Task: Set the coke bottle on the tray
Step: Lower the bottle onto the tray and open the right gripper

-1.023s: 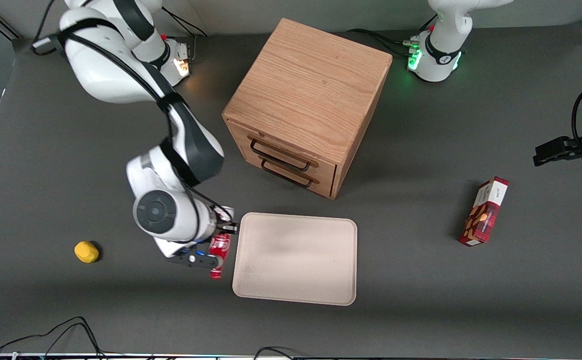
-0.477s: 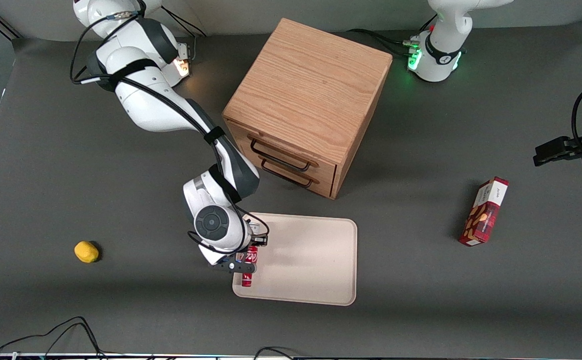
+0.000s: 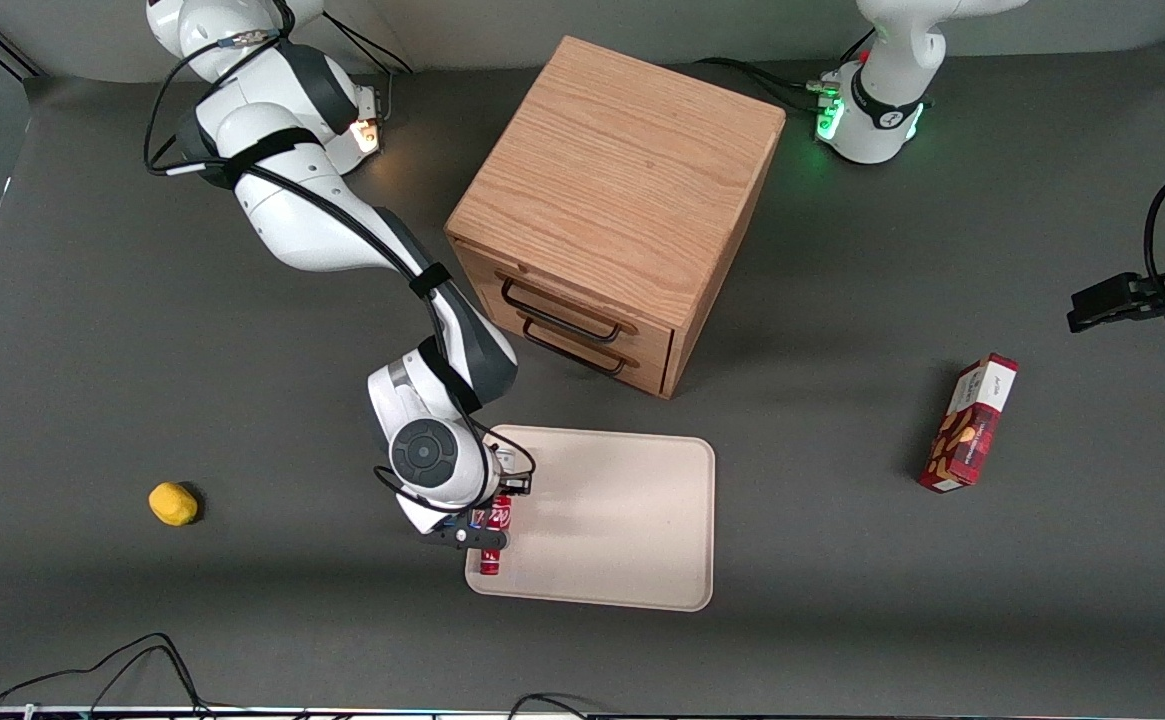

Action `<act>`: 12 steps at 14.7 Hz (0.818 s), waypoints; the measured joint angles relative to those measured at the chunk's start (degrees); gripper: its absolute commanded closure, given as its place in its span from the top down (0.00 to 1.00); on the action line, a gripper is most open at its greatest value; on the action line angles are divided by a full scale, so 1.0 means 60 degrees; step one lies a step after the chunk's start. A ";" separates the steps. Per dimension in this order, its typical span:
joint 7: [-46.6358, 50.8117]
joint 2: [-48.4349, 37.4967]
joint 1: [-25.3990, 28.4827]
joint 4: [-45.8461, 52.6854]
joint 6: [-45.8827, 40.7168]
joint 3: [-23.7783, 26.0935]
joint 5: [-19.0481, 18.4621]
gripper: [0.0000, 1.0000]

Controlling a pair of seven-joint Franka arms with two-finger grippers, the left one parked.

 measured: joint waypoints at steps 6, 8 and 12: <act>0.0000 0.0072 0.0002 0.0081 0.0017 -0.0005 0.0000 1.00; -0.0001 0.0072 0.0001 0.0094 0.0017 -0.0006 0.0000 1.00; -0.0001 0.0073 0.0000 0.0094 0.0017 -0.0012 0.0000 1.00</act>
